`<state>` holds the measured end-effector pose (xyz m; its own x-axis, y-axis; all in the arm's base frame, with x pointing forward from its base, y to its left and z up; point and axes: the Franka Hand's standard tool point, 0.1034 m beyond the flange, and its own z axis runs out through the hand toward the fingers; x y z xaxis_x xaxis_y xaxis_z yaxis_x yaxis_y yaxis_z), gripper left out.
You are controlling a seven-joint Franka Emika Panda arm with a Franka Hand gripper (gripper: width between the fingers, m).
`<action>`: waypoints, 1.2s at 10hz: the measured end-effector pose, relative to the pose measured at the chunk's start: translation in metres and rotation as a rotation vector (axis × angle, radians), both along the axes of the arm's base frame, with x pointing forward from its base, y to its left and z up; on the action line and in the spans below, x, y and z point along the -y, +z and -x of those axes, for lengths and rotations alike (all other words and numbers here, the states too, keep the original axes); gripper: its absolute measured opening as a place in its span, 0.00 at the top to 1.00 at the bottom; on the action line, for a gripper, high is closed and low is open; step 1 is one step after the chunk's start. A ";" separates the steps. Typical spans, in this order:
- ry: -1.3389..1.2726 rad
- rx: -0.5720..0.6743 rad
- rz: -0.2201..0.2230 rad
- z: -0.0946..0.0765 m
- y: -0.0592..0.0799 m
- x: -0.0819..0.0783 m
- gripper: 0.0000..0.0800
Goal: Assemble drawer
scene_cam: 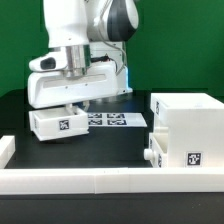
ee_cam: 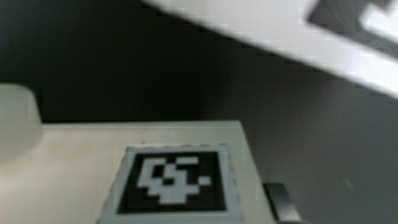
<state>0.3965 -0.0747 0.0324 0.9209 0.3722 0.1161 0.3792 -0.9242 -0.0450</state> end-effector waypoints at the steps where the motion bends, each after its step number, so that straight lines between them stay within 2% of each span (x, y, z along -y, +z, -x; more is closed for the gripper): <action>1: 0.012 -0.004 -0.004 -0.008 0.006 -0.005 0.94; 3: 0.063 0.003 -0.018 -0.038 0.021 -0.015 0.94; 5: 0.148 -0.002 -0.020 -0.053 0.026 -0.021 0.94; 8: 0.200 0.005 -0.015 -0.052 0.025 -0.019 0.94; 10: 0.381 0.020 0.003 -0.052 0.024 -0.018 0.94; 12: 0.598 0.040 0.028 -0.060 0.022 -0.015 0.94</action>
Offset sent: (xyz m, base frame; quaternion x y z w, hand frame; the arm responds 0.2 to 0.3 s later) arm 0.0413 0.0124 0.0148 0.0005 -0.0172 -0.1279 0.9916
